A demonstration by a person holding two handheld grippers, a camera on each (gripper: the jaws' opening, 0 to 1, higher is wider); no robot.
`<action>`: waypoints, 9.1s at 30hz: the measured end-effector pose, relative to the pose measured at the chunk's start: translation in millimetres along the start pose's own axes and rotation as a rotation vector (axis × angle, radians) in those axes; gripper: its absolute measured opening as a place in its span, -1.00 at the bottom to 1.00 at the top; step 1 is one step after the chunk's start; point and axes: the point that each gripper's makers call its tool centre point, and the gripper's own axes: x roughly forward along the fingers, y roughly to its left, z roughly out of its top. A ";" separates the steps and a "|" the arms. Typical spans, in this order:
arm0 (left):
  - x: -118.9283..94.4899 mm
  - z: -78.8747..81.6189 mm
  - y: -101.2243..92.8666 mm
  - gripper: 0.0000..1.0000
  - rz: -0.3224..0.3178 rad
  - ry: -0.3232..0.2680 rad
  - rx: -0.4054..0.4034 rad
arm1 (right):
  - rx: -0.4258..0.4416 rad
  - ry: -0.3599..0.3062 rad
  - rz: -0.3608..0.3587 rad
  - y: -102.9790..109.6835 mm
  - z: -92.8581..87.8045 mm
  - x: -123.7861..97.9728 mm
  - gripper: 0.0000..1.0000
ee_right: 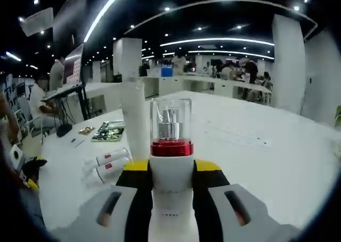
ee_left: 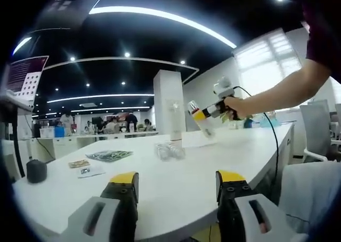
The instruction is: Arrange the skincare products in the storage area until every visible bottle or jar stands upright without overlapping.
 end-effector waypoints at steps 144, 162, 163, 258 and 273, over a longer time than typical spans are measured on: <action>3.5 1.4 -5.5 0.19 -0.031 -0.016 0.002 | -0.087 -0.056 0.078 29.8 -74.8 21.0 -0.52; 0.3 -0.8 -5.2 0.19 -0.024 -0.003 0.021 | -0.054 -0.033 0.091 47.3 -75.8 28.9 -0.22; 0.3 -0.8 -5.2 0.19 -0.024 -0.003 0.020 | -0.042 -0.036 0.079 45.9 -73.2 32.5 -0.21; 0.0 0.4 -7.6 0.21 -0.039 -0.014 0.020 | -0.014 -0.022 0.116 168.7 -64.3 16.0 0.16; -2.6 0.3 -7.4 0.20 -0.050 -0.015 0.020 | -0.033 0.047 0.070 162.4 -76.0 28.1 -0.27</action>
